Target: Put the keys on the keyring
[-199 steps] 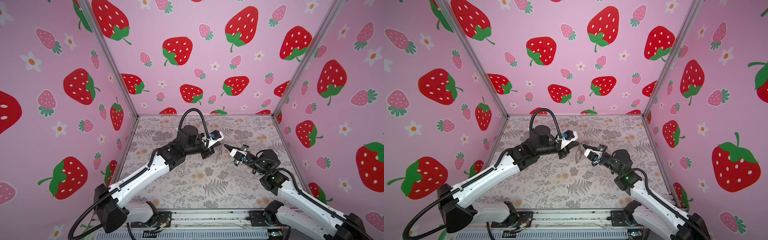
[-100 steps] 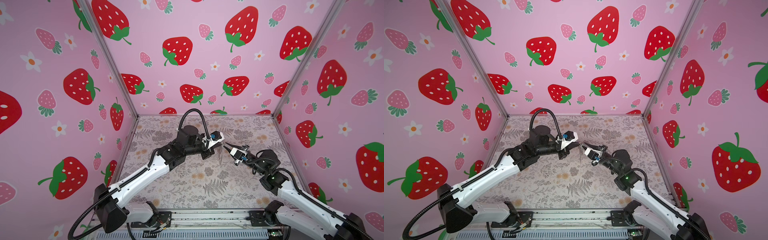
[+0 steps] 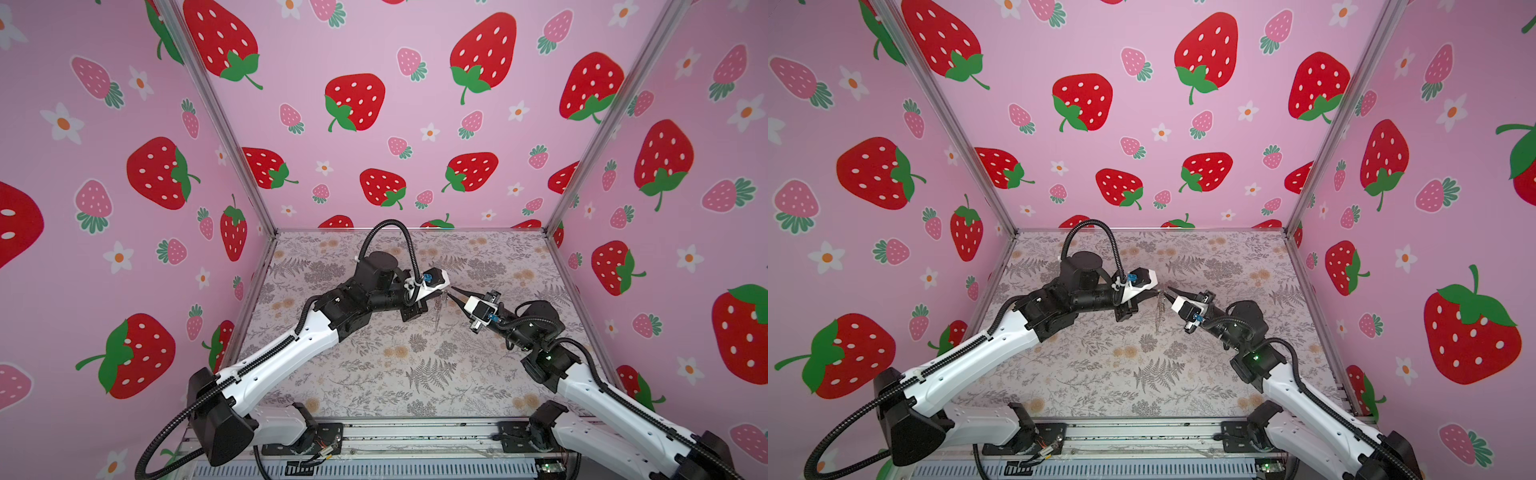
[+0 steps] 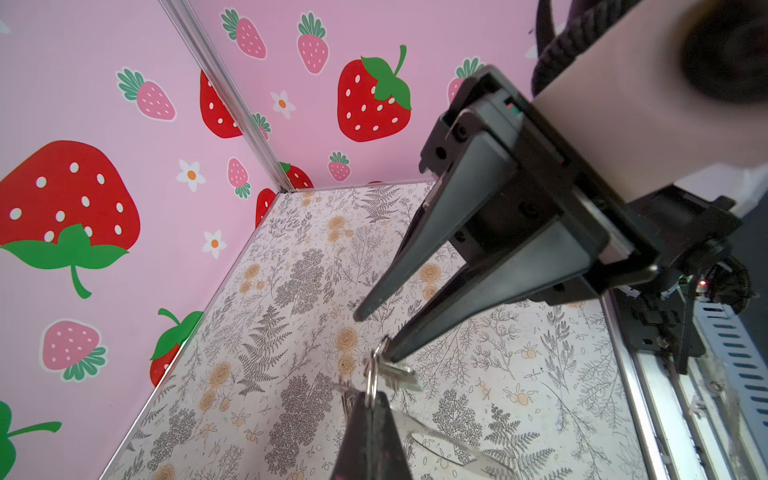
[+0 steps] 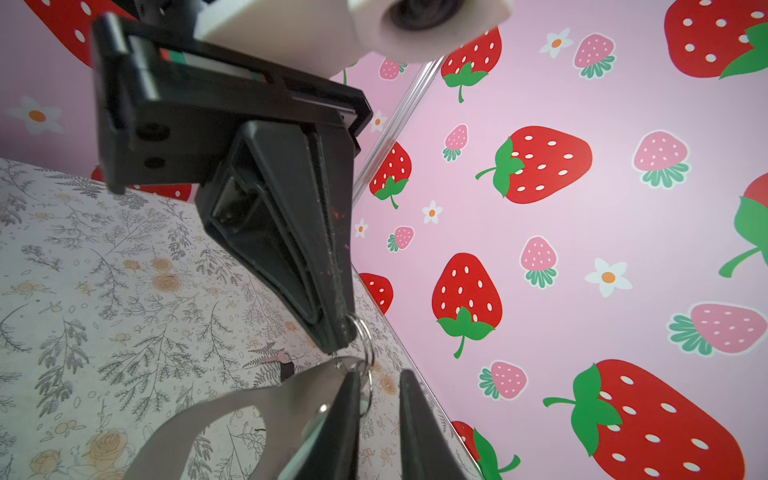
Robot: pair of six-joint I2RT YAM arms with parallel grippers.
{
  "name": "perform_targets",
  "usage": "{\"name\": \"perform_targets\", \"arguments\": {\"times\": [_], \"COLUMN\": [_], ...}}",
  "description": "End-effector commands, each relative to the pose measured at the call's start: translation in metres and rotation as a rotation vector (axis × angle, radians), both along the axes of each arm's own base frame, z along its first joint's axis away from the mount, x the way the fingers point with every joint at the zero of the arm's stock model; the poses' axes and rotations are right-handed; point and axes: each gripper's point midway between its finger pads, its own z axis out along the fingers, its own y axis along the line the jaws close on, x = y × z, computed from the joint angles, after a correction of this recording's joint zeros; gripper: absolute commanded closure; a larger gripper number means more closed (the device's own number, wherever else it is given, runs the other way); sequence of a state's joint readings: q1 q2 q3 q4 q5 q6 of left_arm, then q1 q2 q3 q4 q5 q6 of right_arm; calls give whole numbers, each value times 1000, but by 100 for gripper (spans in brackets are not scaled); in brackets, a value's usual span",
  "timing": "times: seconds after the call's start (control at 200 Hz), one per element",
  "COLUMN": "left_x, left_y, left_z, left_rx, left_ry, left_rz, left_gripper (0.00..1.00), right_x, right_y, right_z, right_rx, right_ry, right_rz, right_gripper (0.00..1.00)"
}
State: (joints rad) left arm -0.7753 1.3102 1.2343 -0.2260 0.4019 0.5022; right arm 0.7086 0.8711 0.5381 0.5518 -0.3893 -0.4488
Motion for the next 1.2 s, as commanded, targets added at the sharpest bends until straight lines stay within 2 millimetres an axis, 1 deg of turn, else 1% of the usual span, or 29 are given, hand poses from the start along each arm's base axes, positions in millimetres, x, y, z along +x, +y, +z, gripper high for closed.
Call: {"name": "perform_targets", "arguments": {"times": [0.0,0.105,0.275,0.365,0.505,0.71,0.85,0.915,1.05,1.195], "left_x": [-4,-4,-4,-4,-5,-4,-6,-4,0,0], "left_y": [-3,-3,-2,-2,-2,-1,-1,0,0,-1], "left_z": [28,29,29,28,29,36,40,40,48,52], "left_rx": [-36,-35,-30,-24,-20,-38,-63,-68,-117,-155], "left_ry": [-63,-68,-73,-72,-81,-104,-124,-130,-147,-150], "left_rz": [-35,-33,-36,-40,-41,-40,-41,-27,0,1], "left_gripper": [100,100,100,100,100,100,100,100,100,100], "right_x": [-8,-6,-3,-2,-1,2,1,-1,-4,-4], "right_y": [4,5,4,4,4,4,6,7,8,8], "right_z": [11,6,7,8,4,1,-1,0,2,4], "right_rx": [15,1,-4,-2,-10,-14,-17,-14,-11,-7], "right_ry": [2,12,3,0,6,25,40,42,38,33], "right_rz": [61,55,43,37,29,27,42,59,75,77], "right_gripper": [81,85,92,94,97,100,100,100,100,100]}}
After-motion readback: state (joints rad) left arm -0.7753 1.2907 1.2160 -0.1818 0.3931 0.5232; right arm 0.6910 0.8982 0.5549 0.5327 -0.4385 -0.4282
